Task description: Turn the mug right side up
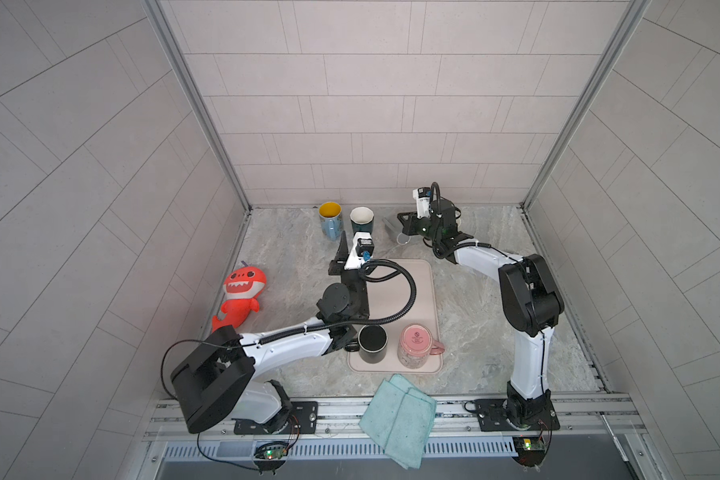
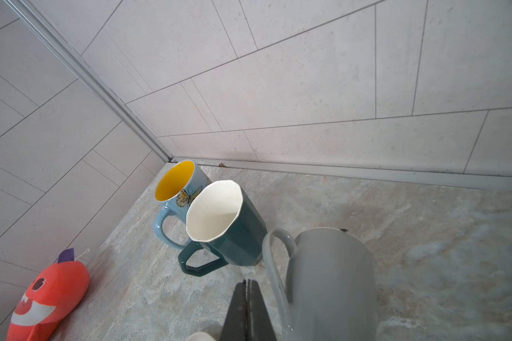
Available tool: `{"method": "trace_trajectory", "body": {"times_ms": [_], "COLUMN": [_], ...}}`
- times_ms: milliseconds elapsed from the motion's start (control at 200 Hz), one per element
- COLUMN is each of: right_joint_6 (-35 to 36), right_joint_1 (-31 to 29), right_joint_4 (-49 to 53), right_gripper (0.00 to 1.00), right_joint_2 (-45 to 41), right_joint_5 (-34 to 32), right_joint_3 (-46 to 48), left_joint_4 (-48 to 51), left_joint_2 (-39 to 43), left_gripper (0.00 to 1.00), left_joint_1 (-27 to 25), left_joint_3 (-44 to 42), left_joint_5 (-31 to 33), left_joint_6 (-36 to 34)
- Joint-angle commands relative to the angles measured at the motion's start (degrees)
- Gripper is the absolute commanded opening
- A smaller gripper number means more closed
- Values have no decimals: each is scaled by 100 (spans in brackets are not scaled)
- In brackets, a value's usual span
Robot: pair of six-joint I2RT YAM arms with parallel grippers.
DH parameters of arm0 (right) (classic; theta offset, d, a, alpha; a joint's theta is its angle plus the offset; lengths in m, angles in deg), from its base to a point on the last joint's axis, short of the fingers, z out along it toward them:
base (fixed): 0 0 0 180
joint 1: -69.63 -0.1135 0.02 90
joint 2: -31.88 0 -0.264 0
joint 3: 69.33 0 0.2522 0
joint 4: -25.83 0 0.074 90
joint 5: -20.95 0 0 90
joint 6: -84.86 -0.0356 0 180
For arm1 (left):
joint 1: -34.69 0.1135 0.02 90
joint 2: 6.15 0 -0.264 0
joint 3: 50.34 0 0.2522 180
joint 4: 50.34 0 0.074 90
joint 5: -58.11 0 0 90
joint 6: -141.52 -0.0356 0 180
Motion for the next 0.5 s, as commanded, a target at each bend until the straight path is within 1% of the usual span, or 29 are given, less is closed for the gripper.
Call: {"method": "trace_trajectory", "body": {"times_ms": [0,50,115,145,210,295,495], "right_joint_6": [57,-10,108,55,-140,-181,-143], "right_joint_1": [97,181,235,261,350,380,391], "right_joint_4": [-63,-22,200,220,245,343,710], "right_gripper": [0,0,0,0,0,0,0], "right_joint_2": [204,158,122,115,204,242,264], "right_joint_5": [-56,-29,87,113,531,638,825], "right_joint_3": [-220,-164,-135,-93,-146,-194,-474], "left_joint_4": [-136,110,279,346,563,635,643], "left_joint_2": [-5,119,269,331,471,588,870], "left_gripper": [33,33,33,34,34,33,33], "left_joint_1": [44,44,62,75,88,94,97], "left_joint_3": [149,138,172,153,106,42,-97], "left_joint_5": [12,-130,53,98,151,310,388], "left_joint_6": [215,297,471,587,724,693,529]}}
